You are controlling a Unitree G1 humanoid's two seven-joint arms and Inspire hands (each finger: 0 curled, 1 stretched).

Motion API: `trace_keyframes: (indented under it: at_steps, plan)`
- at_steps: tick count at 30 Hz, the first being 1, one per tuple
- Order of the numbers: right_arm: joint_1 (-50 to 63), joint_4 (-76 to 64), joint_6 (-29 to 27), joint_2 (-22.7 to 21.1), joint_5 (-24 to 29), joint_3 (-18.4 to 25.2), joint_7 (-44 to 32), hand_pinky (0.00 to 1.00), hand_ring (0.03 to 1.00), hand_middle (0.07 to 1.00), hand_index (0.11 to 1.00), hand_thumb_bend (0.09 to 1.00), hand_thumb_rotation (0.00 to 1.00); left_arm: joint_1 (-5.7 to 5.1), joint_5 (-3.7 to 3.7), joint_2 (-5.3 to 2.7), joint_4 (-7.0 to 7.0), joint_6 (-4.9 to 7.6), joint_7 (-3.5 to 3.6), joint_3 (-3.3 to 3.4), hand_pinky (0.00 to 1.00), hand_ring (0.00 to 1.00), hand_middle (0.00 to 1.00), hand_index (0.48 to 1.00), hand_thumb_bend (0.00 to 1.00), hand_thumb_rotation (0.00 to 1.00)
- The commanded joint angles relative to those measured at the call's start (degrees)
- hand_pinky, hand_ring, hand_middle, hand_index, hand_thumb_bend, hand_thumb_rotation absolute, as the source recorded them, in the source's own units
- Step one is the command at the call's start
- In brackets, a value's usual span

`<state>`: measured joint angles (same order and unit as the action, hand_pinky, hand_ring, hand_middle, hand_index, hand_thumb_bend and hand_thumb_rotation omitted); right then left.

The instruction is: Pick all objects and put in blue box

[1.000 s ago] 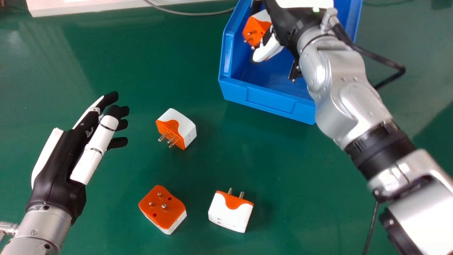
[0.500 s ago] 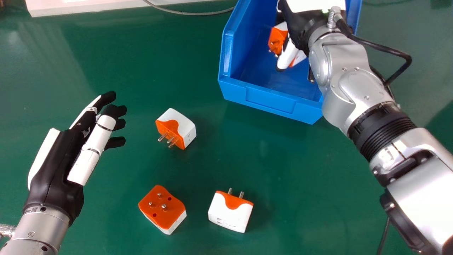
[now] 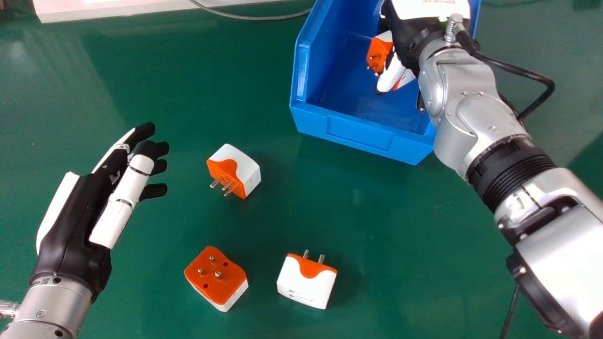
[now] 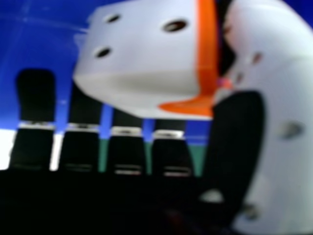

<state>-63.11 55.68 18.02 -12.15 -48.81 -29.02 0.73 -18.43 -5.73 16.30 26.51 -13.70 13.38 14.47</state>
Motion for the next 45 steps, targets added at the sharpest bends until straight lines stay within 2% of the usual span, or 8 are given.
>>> trace_keyframes:
  at_steps: [1,3,5,10,16,27,35,45]
  plan:
    - [-2.2,-2.4,1.1,-0.3,0.8,1.0,2.1,0.32,0.445,0.538,0.532,0.493,0.0,-0.22,-0.11,0.07,1.78,0.17,-0.29,0.21,0.78,0.86,0.87,0.911,0.45,0.87]
    - [-1.3,-3.5,1.6,-0.1,2.0,2.1,2.9,0.33,0.458,0.54,0.52,0.493,0.0,0.0,-0.03,0.15,1.6,0.11,-0.29,0.19,0.78,0.86,0.87,0.911,0.45,0.87]
    - [-0.6,-4.3,1.4,0.0,3.4,2.9,3.6,0.4,0.547,0.626,0.592,0.542,0.0,0.13,0.19,0.2,1.41,0.16,-0.33,0.06,0.78,0.86,0.87,0.911,0.45,0.87]
    - [0.3,-5.4,0.6,-0.2,5.2,3.5,5.4,0.65,0.85,0.878,0.861,0.619,0.11,0.7,0.35,0.31,0.6,0.66,-0.17,-0.14,0.77,0.85,0.87,0.909,0.45,0.87]
    - [0.7,-5.3,-0.5,-0.8,5.6,2.6,6.7,0.76,0.951,0.96,0.954,0.638,0.15,1.12,0.66,0.21,0.2,0.94,-0.26,-0.63,0.77,0.85,0.87,0.909,0.45,0.86]
    - [2.4,-10.2,1.1,-1.0,6.1,3.6,6.5,0.82,0.998,0.999,0.999,0.647,0.17,2.52,0.69,0.0,-1.83,1.44,-0.46,-1.32,0.77,0.86,0.87,0.91,0.49,0.86]
    - [20.3,-40.1,6.0,-2.4,3.1,4.8,6.4,0.84,0.972,1.0,0.99,0.641,0.16,2.85,0.93,0.56,-1.97,1.45,-0.58,-1.54,0.77,0.86,0.87,0.91,0.49,0.86]
    - [47.4,-73.4,7.1,-1.3,-2.4,2.6,4.9,0.85,0.939,1.0,0.953,0.644,0.17,3.09,0.63,0.98,-2.58,1.58,-0.41,-1.02,0.79,0.86,0.87,0.91,0.48,0.87]
